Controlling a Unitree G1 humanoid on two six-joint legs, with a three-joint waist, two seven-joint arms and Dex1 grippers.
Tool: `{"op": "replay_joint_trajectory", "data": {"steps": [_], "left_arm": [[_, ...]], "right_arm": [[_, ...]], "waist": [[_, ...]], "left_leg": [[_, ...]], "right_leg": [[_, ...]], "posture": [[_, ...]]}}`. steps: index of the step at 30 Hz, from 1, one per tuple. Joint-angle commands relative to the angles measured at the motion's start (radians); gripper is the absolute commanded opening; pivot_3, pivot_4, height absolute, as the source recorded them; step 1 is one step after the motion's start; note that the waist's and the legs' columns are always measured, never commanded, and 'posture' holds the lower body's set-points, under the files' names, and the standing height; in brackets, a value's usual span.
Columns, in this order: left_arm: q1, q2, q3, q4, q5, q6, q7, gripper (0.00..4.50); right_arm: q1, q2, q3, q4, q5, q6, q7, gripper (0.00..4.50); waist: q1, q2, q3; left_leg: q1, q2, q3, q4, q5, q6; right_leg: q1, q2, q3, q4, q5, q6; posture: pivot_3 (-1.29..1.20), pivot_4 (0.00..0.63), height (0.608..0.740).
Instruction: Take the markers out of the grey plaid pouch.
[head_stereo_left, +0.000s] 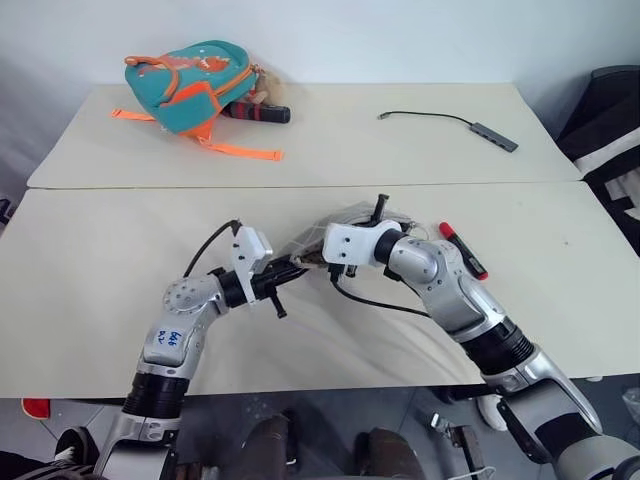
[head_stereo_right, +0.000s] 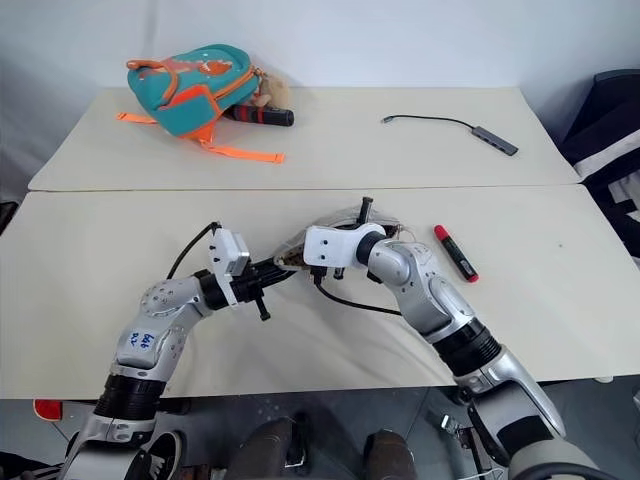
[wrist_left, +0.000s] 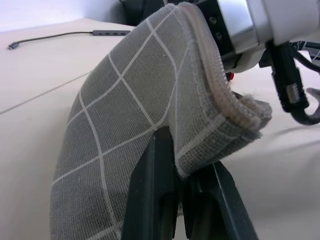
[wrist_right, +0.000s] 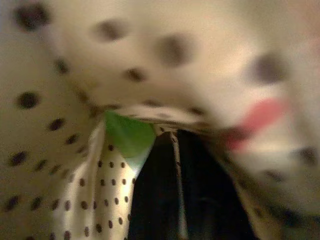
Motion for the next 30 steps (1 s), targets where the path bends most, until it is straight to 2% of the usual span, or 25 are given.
{"op": "replay_joint_trajectory", "data": {"steps": [1,5,7,18,30], "left_arm": [[-0.008,-0.004,-0.001,-0.057,-0.035,-0.017,-0.026,0.0],[-0.01,0.001,0.007,-0.048,-0.036,-0.02,-0.029,0.0],[-0.014,0.006,0.012,-0.041,-0.036,-0.023,-0.032,0.0],[-0.023,0.005,0.032,-0.012,-0.048,-0.027,-0.05,0.0],[-0.009,0.001,0.046,-0.074,-0.138,0.04,-0.091,0.0]], "right_arm": [[-0.008,0.004,-0.002,0.002,-0.013,-0.035,0.003,1.55],[-0.002,0.017,0.001,-0.003,-0.037,-0.039,0.001,2.84],[0.0,0.017,0.003,-0.003,-0.046,-0.04,0.006,3.23],[0.005,0.05,-0.02,0.002,-0.044,-0.077,-0.027,3.23],[-0.018,0.124,-0.009,0.164,-0.088,-0.099,-0.123,3.23]], "waist": [[-0.001,0.0,0.0],[-0.001,0.0,0.0],[-0.001,0.0,0.0],[-0.001,0.0,0.0],[-0.004,0.0,0.0]], "left_leg": [[0.0,0.0,0.0,0.0,0.0,0.0],[0.0,0.0,0.0,0.0,0.0,0.0],[0.0,0.0,0.0,0.0,0.0,0.0],[0.0,0.0,0.0,0.0,0.0,0.0],[0.0,0.0,0.0,0.0,0.0,0.0]], "right_leg": [[0.0,0.0,0.0,0.0,0.0,0.0],[0.0,0.0,0.0,0.0,0.0,0.0],[0.0,0.0,0.0,0.0,0.0,0.0],[0.0,0.0,0.0,0.0,0.0,0.0],[0.0,0.0,0.0,0.0,0.0,0.0]], "posture": [[0.0,0.15,0.74],[0.0,0.15,0.74],[0.0,0.15,0.74],[0.0,0.15,0.74],[0.0,0.15,0.74]]}}
